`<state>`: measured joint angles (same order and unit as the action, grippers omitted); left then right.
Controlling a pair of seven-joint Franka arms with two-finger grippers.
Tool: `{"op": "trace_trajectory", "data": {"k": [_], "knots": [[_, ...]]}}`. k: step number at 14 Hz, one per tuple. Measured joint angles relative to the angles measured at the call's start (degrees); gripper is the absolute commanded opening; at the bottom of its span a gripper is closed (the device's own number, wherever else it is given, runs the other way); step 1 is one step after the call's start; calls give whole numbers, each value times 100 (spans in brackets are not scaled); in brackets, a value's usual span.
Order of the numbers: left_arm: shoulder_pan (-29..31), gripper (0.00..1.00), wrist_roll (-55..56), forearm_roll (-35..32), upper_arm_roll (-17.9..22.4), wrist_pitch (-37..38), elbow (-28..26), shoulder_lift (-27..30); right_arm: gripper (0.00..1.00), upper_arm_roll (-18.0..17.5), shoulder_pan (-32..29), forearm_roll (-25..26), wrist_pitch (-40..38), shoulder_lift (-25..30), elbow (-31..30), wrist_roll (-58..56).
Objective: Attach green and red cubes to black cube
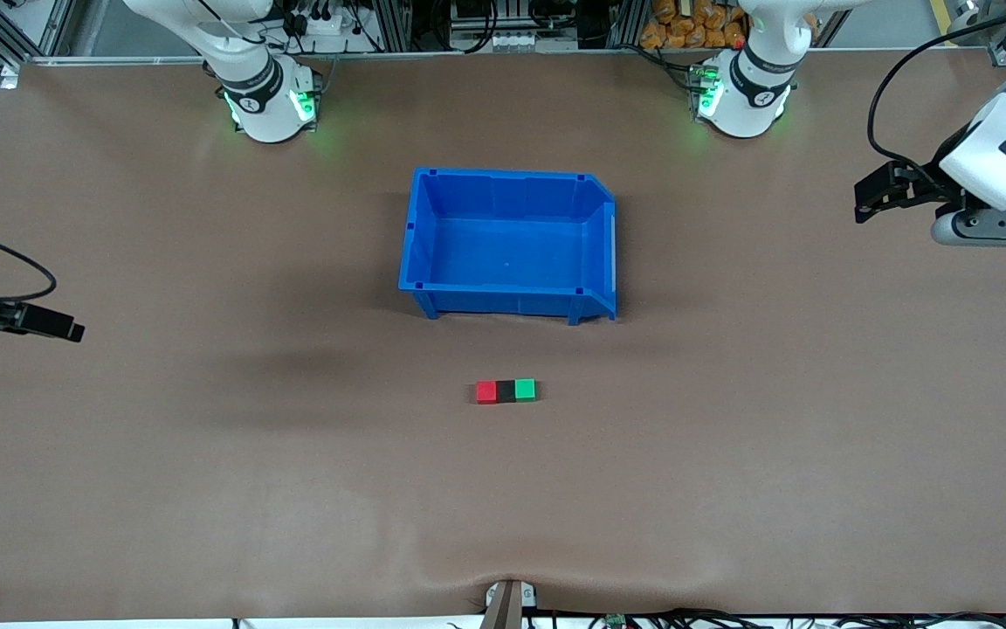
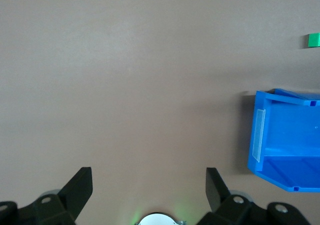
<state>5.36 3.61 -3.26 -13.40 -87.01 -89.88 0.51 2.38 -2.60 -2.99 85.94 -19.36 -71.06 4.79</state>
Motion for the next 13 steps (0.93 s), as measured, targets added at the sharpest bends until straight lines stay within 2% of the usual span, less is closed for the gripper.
{"op": "trace_trajectory", "data": {"k": [4,13], "knots": [[1,100,0,1,0,-7,-21,11,100,-2,0,0,-92,286,-206,-80],[1,100,0,1,-1,-9,-29,12,100,-10,0,0,-686,689,-237,-96]]}}
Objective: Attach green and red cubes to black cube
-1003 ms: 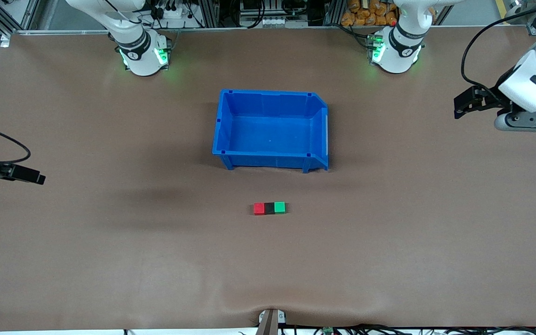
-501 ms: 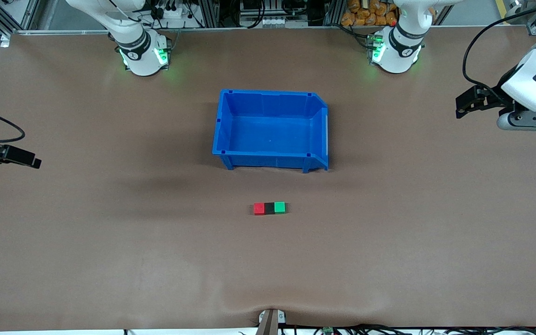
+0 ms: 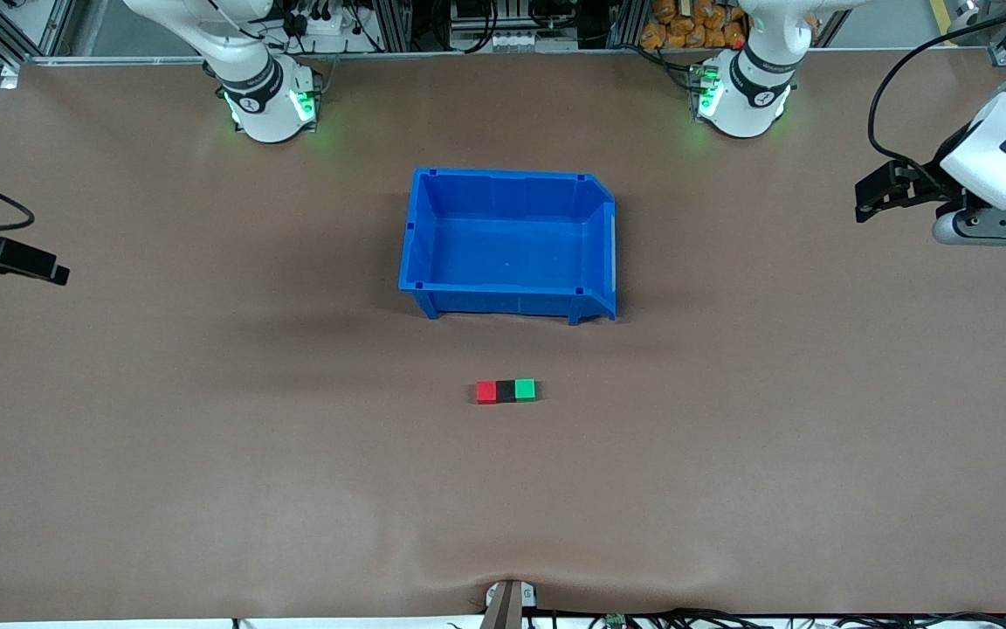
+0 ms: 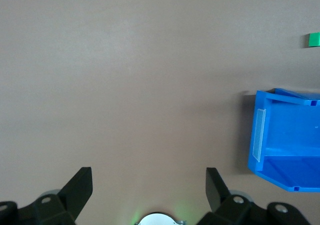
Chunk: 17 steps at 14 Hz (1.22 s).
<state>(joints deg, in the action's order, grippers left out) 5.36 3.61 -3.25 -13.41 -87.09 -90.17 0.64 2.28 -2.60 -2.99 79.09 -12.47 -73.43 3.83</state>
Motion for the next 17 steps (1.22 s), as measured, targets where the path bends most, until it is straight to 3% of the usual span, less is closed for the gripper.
{"op": "trace_trajectory", "data": {"k": [12,17], "knots": [[0,100,0,0,0,0,-55,4,100,-17,0,0,254,1155,-1299,-2],[0,100,0,40,0,0,-59,6,100,-52,0,0,318,1393,-1509,-7]]}}
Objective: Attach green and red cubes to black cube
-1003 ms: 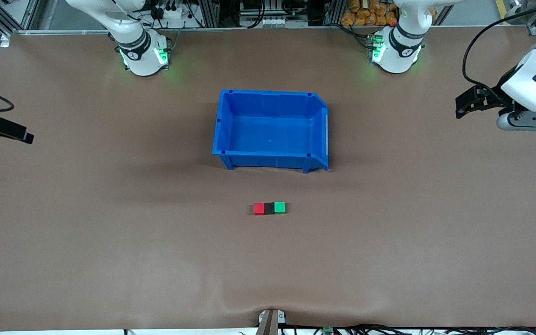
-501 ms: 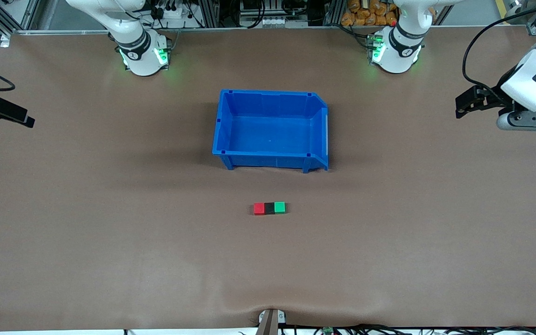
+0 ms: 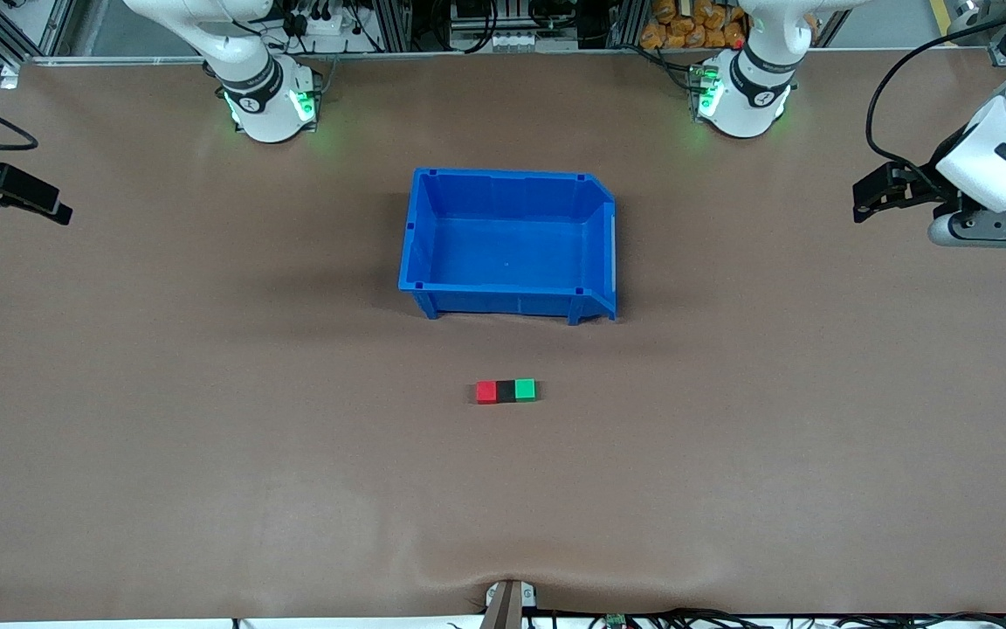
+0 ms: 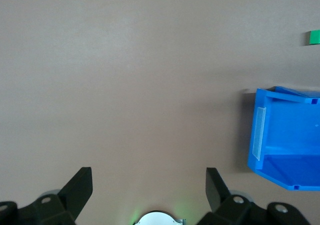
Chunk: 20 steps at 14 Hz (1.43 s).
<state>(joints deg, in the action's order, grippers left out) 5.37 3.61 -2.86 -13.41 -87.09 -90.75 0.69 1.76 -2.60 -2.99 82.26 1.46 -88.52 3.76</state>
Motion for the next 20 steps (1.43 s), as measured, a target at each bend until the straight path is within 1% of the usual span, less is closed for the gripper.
{"op": "trace_trajectory", "data": {"k": [4,6,15,20], "knots": [[0,100,0,32,0,0,0,0,100,-31,0,0,200,165,-293,-80],[1,100,0,32,1,-4,0,0,100,-38,0,0,278,177,-347,-122],[26,100,0,35,31,-25,20,0,100,-70,138,184,424,189,-364,-239],[189,100,0,35,41,-29,75,0,100,-72,228,352,424,190,-371,-265]]}}
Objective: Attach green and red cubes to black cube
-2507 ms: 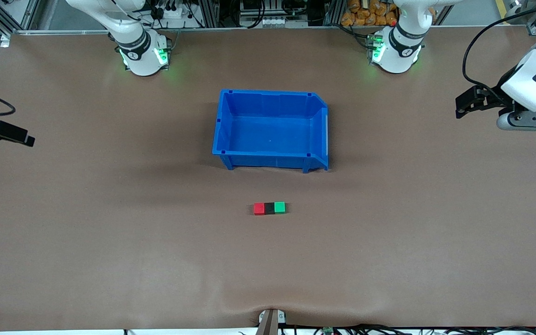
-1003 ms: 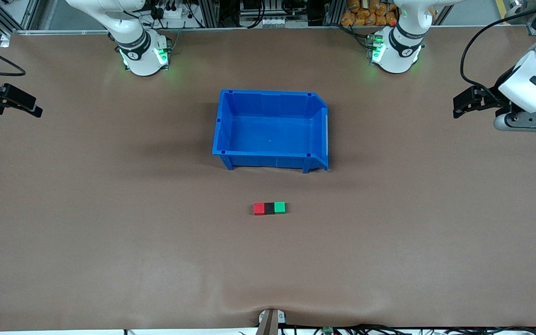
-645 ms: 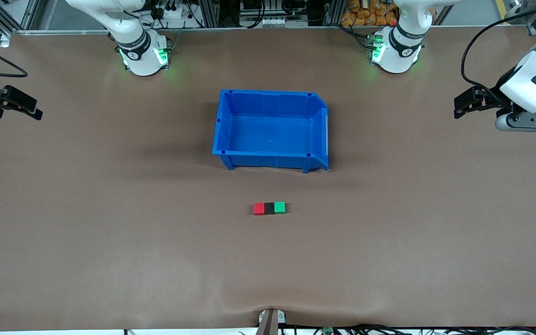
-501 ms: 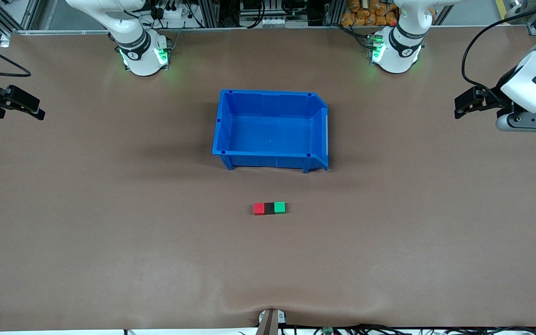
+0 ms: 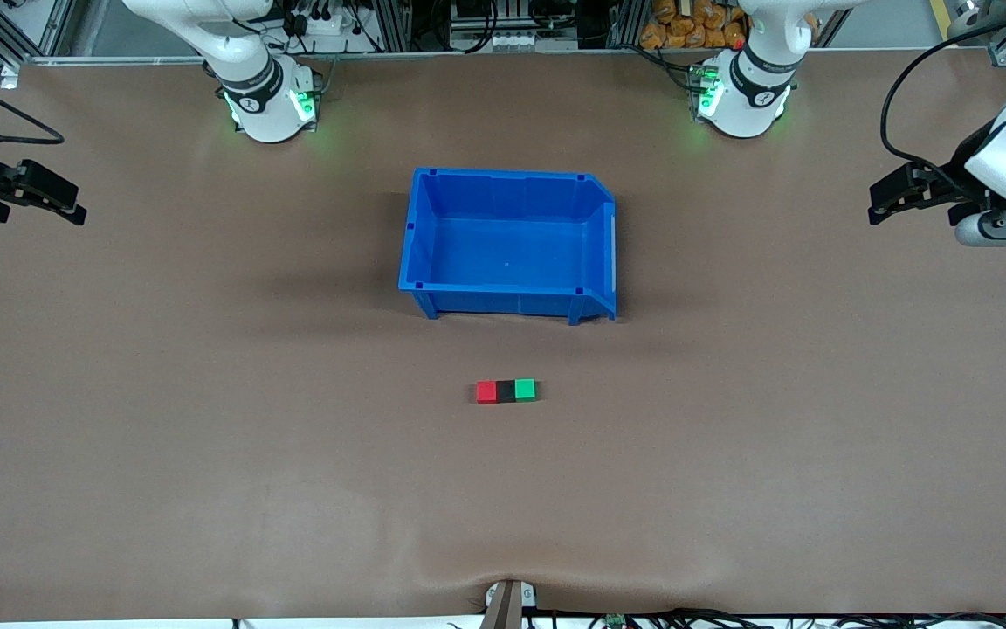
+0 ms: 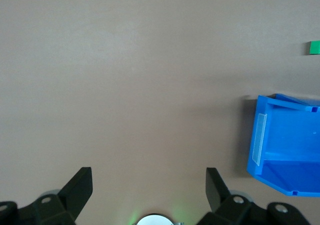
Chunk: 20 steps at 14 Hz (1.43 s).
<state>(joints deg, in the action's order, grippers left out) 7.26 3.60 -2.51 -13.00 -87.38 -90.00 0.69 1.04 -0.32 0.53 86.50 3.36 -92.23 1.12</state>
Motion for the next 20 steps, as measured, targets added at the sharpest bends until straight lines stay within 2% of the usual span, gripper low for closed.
{"op": "trace_trajectory", "data": {"k": [11,15,20], "knots": [[91,100,0,0,3,-39,12,-80,100,11,27,46,-1,0,-25,0],[92,100,0,0,4,-86,306,-251,100,18,26,46,-1,0,-30,0],[128,100,0,0,7,-86,364,-301,100,18,26,46,-2,0,-31,0]]}}
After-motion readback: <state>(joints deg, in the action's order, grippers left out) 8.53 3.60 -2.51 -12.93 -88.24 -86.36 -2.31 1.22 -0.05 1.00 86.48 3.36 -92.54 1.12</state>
